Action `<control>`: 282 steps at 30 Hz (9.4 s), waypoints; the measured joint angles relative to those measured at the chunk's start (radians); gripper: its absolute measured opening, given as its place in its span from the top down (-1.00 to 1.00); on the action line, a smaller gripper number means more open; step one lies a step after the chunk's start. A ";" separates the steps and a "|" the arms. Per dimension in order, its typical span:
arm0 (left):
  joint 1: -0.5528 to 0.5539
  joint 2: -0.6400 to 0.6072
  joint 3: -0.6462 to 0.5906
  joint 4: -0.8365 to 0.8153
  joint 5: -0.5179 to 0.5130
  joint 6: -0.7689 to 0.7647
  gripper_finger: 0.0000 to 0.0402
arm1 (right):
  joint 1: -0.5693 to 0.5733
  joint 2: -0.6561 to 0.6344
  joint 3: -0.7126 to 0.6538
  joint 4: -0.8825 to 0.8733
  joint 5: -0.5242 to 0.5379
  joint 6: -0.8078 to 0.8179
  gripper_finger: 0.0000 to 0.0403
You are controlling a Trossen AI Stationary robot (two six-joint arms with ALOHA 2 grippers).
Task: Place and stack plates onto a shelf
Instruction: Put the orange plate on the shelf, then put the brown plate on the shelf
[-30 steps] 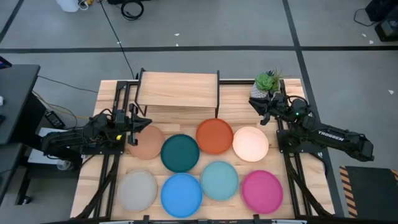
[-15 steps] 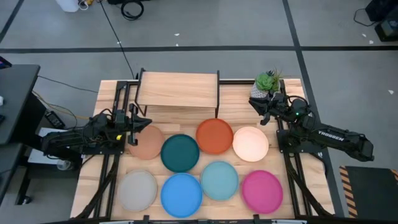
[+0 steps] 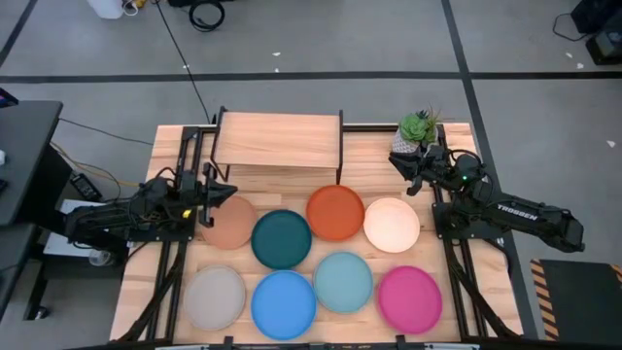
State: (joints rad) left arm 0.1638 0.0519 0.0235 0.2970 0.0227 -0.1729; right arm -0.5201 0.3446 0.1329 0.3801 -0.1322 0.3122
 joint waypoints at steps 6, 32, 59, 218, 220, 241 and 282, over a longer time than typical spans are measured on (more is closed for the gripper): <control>0.000 0.000 0.000 -0.007 0.000 0.001 0.89 | 0.000 0.000 0.000 0.013 0.012 -0.152 0.56; -0.122 0.645 0.510 -0.591 0.118 0.219 0.59 | 0.000 0.002 0.000 0.278 0.035 -0.201 0.56; -0.527 0.902 0.619 -0.738 -0.293 0.109 0.16 | 0.351 0.583 0.393 -0.352 0.022 -0.174 0.56; -0.599 0.914 0.628 -0.765 -0.268 -0.094 0.09 | 0.457 1.353 1.324 -1.102 0.692 -1.142 0.41; -0.599 0.914 0.653 -0.824 -0.254 -0.134 0.09 | 0.492 1.337 1.324 -1.099 0.729 -1.141 0.41; -0.599 1.249 0.693 -1.174 -0.182 -0.446 0.18 | 0.793 1.090 1.207 -1.296 0.688 -0.357 0.41; -0.599 1.292 0.692 -1.232 -0.056 -0.410 0.90 | 0.891 1.076 0.966 -0.971 0.715 -0.315 0.41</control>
State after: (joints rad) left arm -0.4351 1.3436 0.7159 -0.9352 -0.0338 -0.5830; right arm 0.3710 1.4208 1.0992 -0.5911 0.5823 -0.0029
